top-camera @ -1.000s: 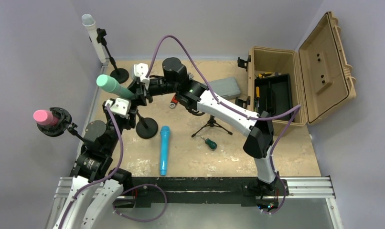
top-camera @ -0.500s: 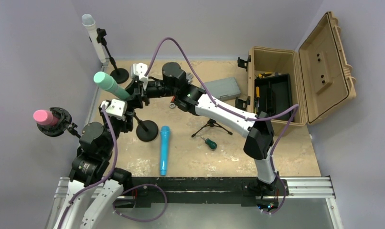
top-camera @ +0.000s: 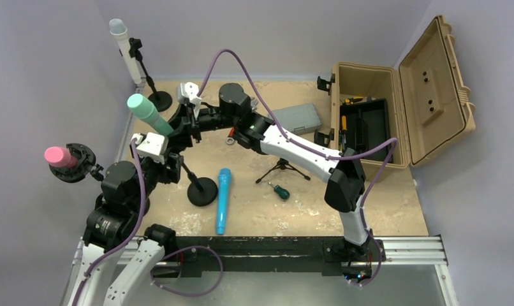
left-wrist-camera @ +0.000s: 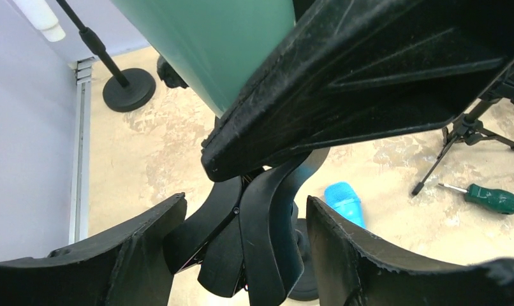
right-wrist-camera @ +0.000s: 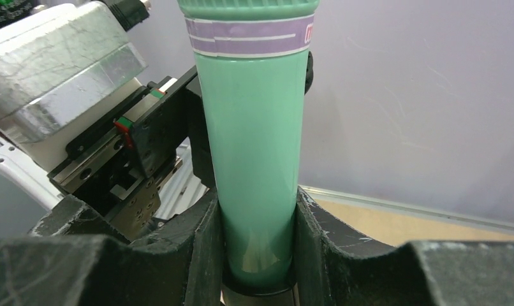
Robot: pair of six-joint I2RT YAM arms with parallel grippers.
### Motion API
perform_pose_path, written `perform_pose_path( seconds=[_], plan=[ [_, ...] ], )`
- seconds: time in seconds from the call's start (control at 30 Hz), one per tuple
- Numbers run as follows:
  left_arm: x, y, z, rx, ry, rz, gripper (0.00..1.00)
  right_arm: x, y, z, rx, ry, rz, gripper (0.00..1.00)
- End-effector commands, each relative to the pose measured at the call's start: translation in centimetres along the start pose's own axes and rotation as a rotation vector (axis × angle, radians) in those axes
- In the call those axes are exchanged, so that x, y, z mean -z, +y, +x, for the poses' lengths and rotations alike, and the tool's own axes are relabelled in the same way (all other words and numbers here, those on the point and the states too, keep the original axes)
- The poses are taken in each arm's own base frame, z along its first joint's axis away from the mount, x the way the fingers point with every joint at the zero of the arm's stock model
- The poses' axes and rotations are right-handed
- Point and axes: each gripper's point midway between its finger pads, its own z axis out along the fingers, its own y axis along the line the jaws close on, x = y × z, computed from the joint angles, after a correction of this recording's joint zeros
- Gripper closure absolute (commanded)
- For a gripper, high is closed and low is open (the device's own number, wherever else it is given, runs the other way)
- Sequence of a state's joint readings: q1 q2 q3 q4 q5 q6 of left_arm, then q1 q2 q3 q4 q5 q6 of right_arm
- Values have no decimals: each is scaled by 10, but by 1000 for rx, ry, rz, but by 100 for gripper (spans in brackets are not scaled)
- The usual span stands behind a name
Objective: Remove the microphone from the stand
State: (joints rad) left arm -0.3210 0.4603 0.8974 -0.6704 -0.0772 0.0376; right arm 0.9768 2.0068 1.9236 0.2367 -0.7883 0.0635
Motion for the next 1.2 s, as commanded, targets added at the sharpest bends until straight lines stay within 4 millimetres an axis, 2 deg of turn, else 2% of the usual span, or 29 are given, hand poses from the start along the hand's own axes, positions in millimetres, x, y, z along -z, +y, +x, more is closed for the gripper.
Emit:
perform_pose_path(
  seconds=[0.0, 0.13, 0.27, 0.47, 0.57, 0.63, 0.67, 0.73, 0.77, 0.87, 0.97, 1.07, 1.17],
  plan=[
    [7, -8, -15, 14, -41, 51, 33, 3, 7, -37, 101, -86, -38, 100],
    [7, -11, -18, 9, -37, 71, 30, 8, 5, -31, 97, -68, -56, 100],
    [9, -11, -17, 0, -30, 70, 22, 11, 6, -23, 83, -49, -80, 100],
    [8, -15, -23, -10, -8, 107, 25, 13, 8, -21, 84, -37, -99, 100],
    [6, -17, -21, -10, 10, 117, 38, 14, 11, -22, 86, -36, -113, 100],
    [7, -18, -22, -20, -8, 126, 55, 13, 11, -22, 84, -34, -120, 100],
    [7, -18, -22, -25, -12, 128, 65, 13, 11, -22, 84, -34, -121, 100],
    [6, -18, -20, -33, 10, 130, 95, 12, 9, -24, 81, -39, -113, 100],
    [5, -17, -17, -34, 28, 126, 100, 12, 8, -27, 80, -46, -101, 100],
    [4, -16, -14, -47, 45, 122, 100, 11, 2, -41, 74, -83, -55, 100],
    [5, -11, -13, -52, 40, 97, 100, 13, -3, -65, 62, -149, 0, 100],
    [5, -7, -10, -56, 49, 76, 100, 20, -4, -107, 52, -262, 67, 100],
    [4, -5, -6, -52, 58, 60, 100, 34, 2, -162, 47, -380, 118, 100]
  ],
)
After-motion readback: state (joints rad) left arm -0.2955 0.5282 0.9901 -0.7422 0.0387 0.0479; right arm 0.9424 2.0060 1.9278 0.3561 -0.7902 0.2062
